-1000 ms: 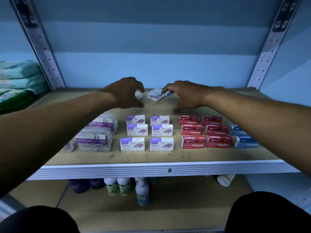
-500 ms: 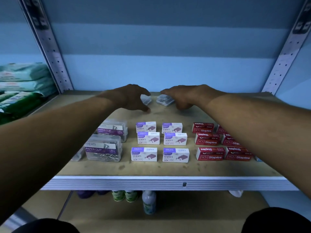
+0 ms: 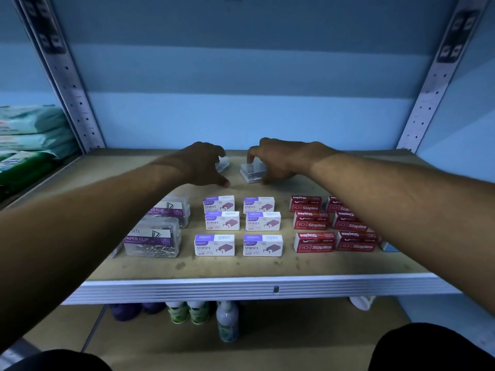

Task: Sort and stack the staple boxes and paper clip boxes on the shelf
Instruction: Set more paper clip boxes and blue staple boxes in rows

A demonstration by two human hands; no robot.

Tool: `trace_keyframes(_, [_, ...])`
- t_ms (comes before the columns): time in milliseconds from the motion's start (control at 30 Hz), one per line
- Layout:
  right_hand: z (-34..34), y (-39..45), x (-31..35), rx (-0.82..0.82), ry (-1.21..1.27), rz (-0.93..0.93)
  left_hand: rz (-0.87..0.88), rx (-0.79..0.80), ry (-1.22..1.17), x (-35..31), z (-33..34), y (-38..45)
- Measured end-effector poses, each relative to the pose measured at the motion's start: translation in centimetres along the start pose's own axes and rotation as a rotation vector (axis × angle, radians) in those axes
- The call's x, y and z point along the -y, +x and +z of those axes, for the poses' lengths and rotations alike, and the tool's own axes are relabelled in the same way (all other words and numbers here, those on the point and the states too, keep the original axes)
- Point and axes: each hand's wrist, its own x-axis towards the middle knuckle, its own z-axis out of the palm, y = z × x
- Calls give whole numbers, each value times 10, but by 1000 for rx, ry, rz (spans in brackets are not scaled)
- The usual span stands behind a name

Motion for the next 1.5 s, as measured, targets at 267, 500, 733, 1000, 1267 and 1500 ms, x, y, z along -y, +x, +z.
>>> trace_keyframes(267, [-3,-17,-3,-3,59,9,-3,-32,11,-6,0,5])
trace_keyframes(500, [-6,-22,-7,-16,172,-16,13,-41,10,3,8,12])
trace_keyframes(733, [-12,-26,-9,-118,214,-45,34,-132,-94,7,5,7])
trace_keyframes(1000, [-12,-31,-9,-105,230,-41,68,-177,-245,2,-5,0])
trace_keyframes(1267, [-11,-33,-15,-71,229,-11,78,-54,-311,3,-9,-5])
trace_keyframes(1500, [-9,-32,-18,-77,184,-48,76,3,-187,3,-4,-7])
